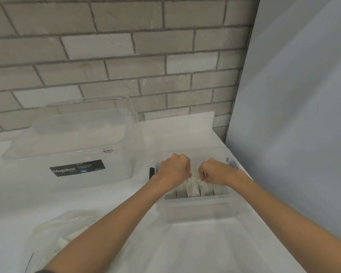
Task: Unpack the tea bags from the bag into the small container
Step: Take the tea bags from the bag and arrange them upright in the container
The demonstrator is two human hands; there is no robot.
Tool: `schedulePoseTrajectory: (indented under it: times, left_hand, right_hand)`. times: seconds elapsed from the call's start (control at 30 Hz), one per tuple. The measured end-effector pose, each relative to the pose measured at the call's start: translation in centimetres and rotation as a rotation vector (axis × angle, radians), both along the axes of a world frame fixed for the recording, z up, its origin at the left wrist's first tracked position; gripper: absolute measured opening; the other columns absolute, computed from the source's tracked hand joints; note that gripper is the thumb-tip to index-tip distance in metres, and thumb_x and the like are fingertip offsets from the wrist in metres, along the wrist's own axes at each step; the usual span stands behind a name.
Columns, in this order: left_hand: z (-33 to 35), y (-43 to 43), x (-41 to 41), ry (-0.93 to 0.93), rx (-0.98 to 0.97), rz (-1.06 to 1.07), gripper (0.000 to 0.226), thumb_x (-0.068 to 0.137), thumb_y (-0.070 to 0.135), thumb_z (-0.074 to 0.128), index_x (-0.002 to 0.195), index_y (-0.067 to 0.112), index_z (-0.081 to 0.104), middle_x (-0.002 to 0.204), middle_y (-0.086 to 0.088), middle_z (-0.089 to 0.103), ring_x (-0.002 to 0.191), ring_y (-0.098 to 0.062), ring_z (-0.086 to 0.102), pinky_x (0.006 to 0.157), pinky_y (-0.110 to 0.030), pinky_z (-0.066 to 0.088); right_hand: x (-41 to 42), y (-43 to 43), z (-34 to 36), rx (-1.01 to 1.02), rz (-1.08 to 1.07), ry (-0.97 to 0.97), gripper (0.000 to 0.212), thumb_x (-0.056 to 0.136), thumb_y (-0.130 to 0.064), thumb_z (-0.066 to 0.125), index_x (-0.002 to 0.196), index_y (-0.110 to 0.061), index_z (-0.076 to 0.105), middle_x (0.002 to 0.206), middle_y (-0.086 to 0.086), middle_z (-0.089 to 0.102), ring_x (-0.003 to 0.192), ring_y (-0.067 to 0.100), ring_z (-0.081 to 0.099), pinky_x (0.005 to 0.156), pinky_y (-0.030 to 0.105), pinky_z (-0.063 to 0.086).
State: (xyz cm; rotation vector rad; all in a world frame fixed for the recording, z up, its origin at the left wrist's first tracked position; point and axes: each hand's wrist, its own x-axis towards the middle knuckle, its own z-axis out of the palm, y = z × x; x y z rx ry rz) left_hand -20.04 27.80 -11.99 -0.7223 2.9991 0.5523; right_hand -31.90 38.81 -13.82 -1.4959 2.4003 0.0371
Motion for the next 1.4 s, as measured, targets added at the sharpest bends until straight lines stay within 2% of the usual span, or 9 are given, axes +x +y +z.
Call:
schedulePoseTrajectory:
  times: [0.17, 0.33, 0.4, 0.57, 0.67, 0.8, 1.07, 1.2, 1.4]
  left_hand:
    - [2.3, -0.2, 3.2, 0.13, 0.052, -0.019, 0.012, 0.089, 0.029, 0.061, 0.097, 0.025, 0.067, 0.105, 0.006, 0.066, 0.099, -0.017, 0.06, 0.075, -0.03, 0.045]
    - [5.2, -2.2, 10.3, 0.252, 0.115, 0.082, 0.006, 0.086, 0.036, 0.063, 0.089, 0.034, 0.068, 0.093, 0.016, 0.067, 0.093, -0.01, 0.058, 0.077, -0.032, 0.048]
    - [5.6, -3.8, 13.8, 0.291, 0.135, 0.146, 0.006, 0.084, 0.037, 0.065, 0.087, 0.034, 0.069, 0.087, 0.019, 0.066, 0.088, -0.009, 0.061, 0.081, -0.034, 0.051]
    - [4.5, -7.2, 22.8, 0.284, 0.158, 0.336, 0.004, 0.082, 0.036, 0.068, 0.079, 0.035, 0.07, 0.083, 0.02, 0.068, 0.083, -0.003, 0.063, 0.084, -0.036, 0.052]
    - [2.9, -8.3, 27.4, 0.233, 0.175, 0.428, 0.006, 0.081, 0.036, 0.068, 0.076, 0.035, 0.069, 0.08, 0.02, 0.069, 0.08, -0.002, 0.065, 0.083, -0.036, 0.053]
    - [0.6, -8.9, 31.4, 0.157, 0.186, 0.491, 0.006, 0.082, 0.032, 0.068, 0.076, 0.034, 0.069, 0.079, 0.021, 0.067, 0.083, -0.004, 0.063, 0.082, -0.035, 0.053]
    - [-2.6, -8.3, 33.1, 0.036, 0.157, 0.41, 0.01, 0.087, 0.022, 0.065, 0.093, 0.028, 0.07, 0.091, 0.014, 0.066, 0.083, -0.008, 0.063, 0.073, -0.025, 0.047]
    - [-3.1, -8.2, 33.3, 0.062, 0.155, 0.401, 0.013, 0.086, 0.019, 0.063, 0.093, 0.028, 0.069, 0.095, 0.012, 0.067, 0.085, -0.01, 0.061, 0.07, -0.025, 0.044]
    - [-3.4, -8.2, 33.7, 0.111, 0.169, 0.381, 0.012, 0.086, 0.02, 0.063, 0.092, 0.028, 0.07, 0.094, 0.011, 0.067, 0.089, -0.01, 0.059, 0.07, -0.026, 0.044]
  right_hand:
    - [1.8, -0.5, 4.2, -0.103, -0.005, 0.033, 0.022, 0.089, -0.004, 0.051, 0.1, -0.015, 0.067, 0.099, 0.007, 0.053, 0.09, 0.029, 0.061, 0.081, 0.039, 0.052]
    - [7.4, -2.2, 9.2, -0.324, 0.107, -0.084, 0.018, 0.093, -0.012, 0.055, 0.099, -0.018, 0.07, 0.085, -0.002, 0.061, 0.078, 0.01, 0.059, 0.067, 0.013, 0.041]
    - [10.5, -3.3, 10.2, -0.374, 0.172, -0.156, 0.016, 0.093, -0.014, 0.056, 0.099, -0.019, 0.07, 0.084, -0.004, 0.063, 0.077, 0.004, 0.058, 0.065, 0.009, 0.04]
    - [17.9, -6.9, 9.7, -0.364, 0.327, -0.297, 0.015, 0.093, -0.017, 0.058, 0.101, -0.016, 0.071, 0.083, -0.002, 0.066, 0.081, 0.009, 0.061, 0.074, 0.019, 0.049]
    - [21.7, -8.8, 8.2, -0.327, 0.393, -0.355, 0.015, 0.092, -0.016, 0.058, 0.099, -0.015, 0.071, 0.071, -0.01, 0.058, 0.074, 0.009, 0.06, 0.069, 0.015, 0.046]
    - [26.0, -10.5, 6.0, -0.25, 0.44, -0.412, 0.017, 0.092, -0.012, 0.055, 0.099, -0.013, 0.071, 0.071, -0.009, 0.058, 0.066, 0.002, 0.058, 0.061, 0.01, 0.044]
    - [29.2, -12.4, -1.1, -0.058, 0.298, -0.115, 0.025, 0.088, 0.002, 0.047, 0.11, 0.001, 0.059, 0.114, 0.016, 0.052, 0.1, 0.034, 0.058, 0.085, 0.043, 0.052]
    - [30.0, -12.0, -2.5, -0.027, 0.228, -0.159, 0.036, 0.087, -0.017, 0.058, 0.121, -0.006, 0.052, 0.122, 0.012, 0.045, 0.107, 0.034, 0.053, 0.09, 0.041, 0.047]
    - [30.3, -11.5, -2.5, -0.19, 0.173, -0.157, 0.018, 0.084, -0.001, 0.049, 0.089, -0.012, 0.061, 0.106, 0.009, 0.058, 0.093, 0.028, 0.058, 0.081, 0.038, 0.051]
